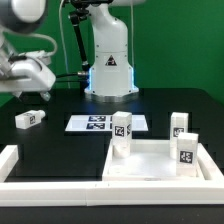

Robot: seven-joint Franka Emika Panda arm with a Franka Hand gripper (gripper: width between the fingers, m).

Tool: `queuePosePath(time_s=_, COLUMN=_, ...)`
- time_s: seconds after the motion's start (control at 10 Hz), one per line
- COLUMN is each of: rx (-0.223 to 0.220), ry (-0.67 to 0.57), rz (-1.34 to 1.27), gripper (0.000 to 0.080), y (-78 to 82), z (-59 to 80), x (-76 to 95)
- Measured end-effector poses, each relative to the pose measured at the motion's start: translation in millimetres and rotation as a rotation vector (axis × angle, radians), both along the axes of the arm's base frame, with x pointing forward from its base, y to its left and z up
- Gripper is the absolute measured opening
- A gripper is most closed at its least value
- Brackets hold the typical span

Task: Assemble square table

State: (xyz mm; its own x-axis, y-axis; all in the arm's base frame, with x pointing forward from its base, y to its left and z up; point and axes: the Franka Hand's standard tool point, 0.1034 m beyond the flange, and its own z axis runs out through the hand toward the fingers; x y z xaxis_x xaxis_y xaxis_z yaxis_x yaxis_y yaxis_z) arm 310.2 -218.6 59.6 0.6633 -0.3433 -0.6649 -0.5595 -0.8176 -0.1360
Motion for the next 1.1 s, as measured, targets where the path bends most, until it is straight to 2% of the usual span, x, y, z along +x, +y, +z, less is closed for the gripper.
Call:
queuePosePath(time_s=0.1, rx=0.016, ry=0.077, rz=-0.001, gripper=0.0649, y=-15.0, z=-7.6, x=-5.8)
queuePosePath(time_s=0.2, rx=0.044, ry=0.149, rz=0.008, gripper=0.0649, y=-20.9, z=-9.0, x=-8.4)
queuePosePath(time_s=0.3, rx=0.035, ry=0.162, rz=0.009, gripper=0.0649, y=-27.7, z=-15.6, x=-7.6)
queuePosePath(time_s=0.6, rx=0.030, ry=0.165, rz=0.010, gripper=0.0649, y=-27.8, z=-19.0, x=-9.3)
queuePosePath(time_s=0.9, rx=0.042, ry=0.219, rz=-0.027, gripper=0.0649, y=-25.4, z=-42.5, x=-22.4)
queuePosePath(time_s=1.1, rx=0.035, ry=0.230, rz=-0.025, gripper=0.0649, y=-13.5, z=-49.7, x=-18.0)
